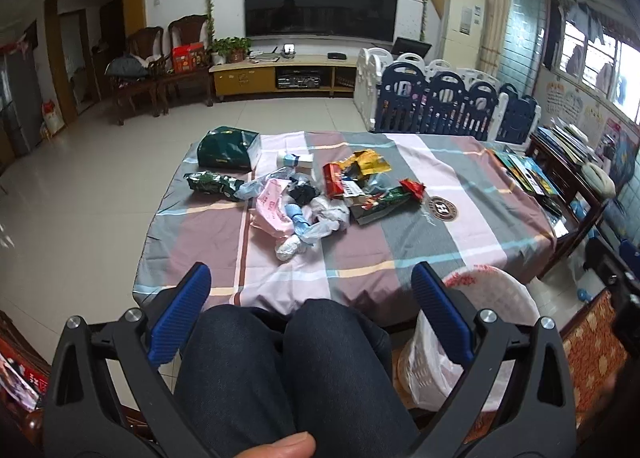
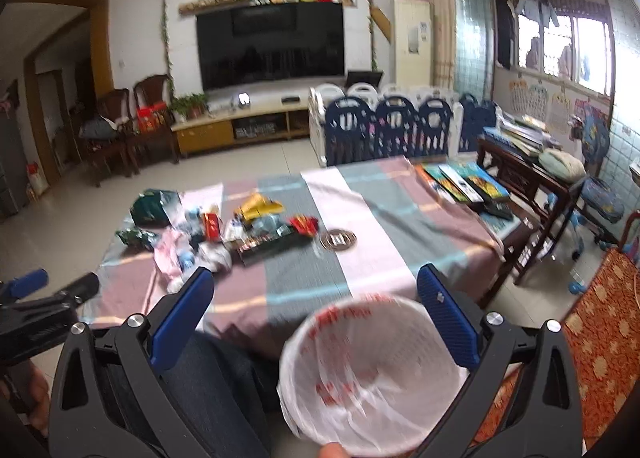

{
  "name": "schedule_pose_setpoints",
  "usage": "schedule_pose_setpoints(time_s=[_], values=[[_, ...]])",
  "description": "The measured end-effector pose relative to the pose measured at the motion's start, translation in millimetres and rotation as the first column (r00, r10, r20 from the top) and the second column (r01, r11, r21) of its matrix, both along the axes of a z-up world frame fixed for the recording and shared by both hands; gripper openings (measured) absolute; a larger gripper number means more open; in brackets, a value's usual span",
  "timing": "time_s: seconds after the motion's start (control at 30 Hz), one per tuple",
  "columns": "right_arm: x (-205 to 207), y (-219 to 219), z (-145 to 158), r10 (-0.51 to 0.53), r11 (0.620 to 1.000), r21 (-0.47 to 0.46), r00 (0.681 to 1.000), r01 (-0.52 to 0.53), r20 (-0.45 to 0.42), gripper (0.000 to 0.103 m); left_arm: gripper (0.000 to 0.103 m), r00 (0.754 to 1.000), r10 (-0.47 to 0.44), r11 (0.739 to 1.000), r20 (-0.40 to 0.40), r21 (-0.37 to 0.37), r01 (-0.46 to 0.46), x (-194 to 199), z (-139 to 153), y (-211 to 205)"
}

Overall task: Collect trash
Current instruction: 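Grasp the pink plastic bag with the left tool while the right tool reaches toward the table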

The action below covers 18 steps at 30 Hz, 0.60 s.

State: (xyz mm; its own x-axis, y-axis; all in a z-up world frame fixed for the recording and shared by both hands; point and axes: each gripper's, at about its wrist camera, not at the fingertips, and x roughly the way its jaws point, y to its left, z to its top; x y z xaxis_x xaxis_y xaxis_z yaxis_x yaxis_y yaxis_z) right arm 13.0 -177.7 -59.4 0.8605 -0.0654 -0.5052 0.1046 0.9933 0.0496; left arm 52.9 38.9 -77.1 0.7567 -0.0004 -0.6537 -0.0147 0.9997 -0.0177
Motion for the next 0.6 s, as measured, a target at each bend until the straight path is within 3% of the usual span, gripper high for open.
schedule_pose_setpoints(time_s=[0.13,0.33,0.5,0.6], values=[[39.7,16.6,-19.3,0.101,0.994,0.042,0.988,-0.096,-0.118,0.100,0.100,0.997,0.067,0.998,-0.030,0.000,-0.067,26.3,-19.7,14.5],[85.6,21.6,-46.7,0.117,0.988,0.126,0.965,-0.090,-0.235,0.100,0.100,0.978,0.150,0.987,-0.144,-0.030,-0.156,61.0,-65.4,47.1],[107.8,44.9,-56.0,0.171,0.983,0.109,0.952,-0.148,-0.252,0.095,0.098,0.965,0.167,0.983,-0.201,-0.045,-0.179,81.7,-94.9,61.3],[122.3,47.9,-60.5,0.174,0.983,0.105,0.949,-0.151,-0.263,0.089,0.087,0.959,0.180,0.981,-0.218,-0.036,-0.192,92.1,-108.1,63.1]])
